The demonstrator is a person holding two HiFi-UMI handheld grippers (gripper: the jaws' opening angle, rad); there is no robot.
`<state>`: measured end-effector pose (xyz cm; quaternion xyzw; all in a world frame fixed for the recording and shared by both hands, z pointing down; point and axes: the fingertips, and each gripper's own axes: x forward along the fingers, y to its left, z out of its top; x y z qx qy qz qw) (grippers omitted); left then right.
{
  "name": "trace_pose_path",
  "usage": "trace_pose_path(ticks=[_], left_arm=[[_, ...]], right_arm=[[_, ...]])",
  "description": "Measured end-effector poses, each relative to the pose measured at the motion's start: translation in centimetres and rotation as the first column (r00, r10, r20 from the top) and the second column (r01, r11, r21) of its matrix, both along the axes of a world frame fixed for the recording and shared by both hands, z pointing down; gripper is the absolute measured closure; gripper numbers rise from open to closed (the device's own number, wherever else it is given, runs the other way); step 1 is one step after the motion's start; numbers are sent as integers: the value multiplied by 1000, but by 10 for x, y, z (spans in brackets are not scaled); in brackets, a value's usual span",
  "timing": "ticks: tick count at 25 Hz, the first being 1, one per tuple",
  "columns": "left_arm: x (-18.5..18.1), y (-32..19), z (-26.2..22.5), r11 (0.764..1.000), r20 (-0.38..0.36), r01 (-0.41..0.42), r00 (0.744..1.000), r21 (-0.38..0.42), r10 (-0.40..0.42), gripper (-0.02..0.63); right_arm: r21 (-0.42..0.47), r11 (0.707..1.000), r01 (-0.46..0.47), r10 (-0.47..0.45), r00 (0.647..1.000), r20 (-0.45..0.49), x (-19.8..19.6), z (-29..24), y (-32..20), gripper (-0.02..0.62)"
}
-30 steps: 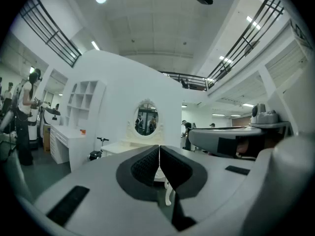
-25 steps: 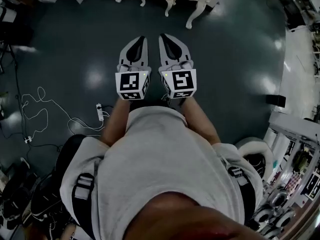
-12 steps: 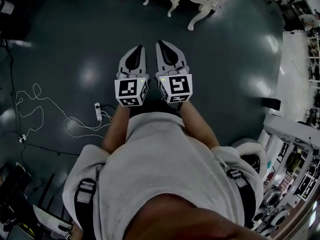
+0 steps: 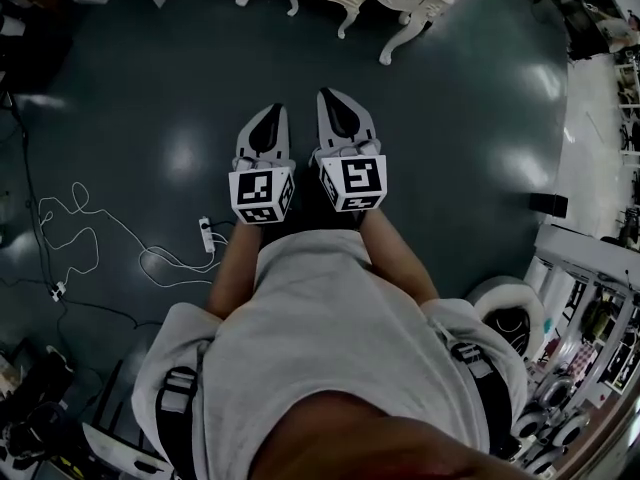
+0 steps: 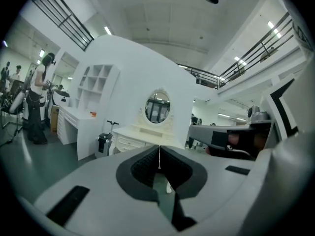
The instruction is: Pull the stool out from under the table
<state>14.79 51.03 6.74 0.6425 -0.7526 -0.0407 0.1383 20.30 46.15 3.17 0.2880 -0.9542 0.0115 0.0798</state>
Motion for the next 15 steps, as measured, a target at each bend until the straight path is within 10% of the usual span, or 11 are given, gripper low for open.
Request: trace_pose_path(ticks=[15], left_arm=[[-87, -160, 14, 998, 12, -11, 1000, -59, 12, 595]], right_arm=[[-94, 990, -102, 108, 992, 68, -60, 15, -204, 581]])
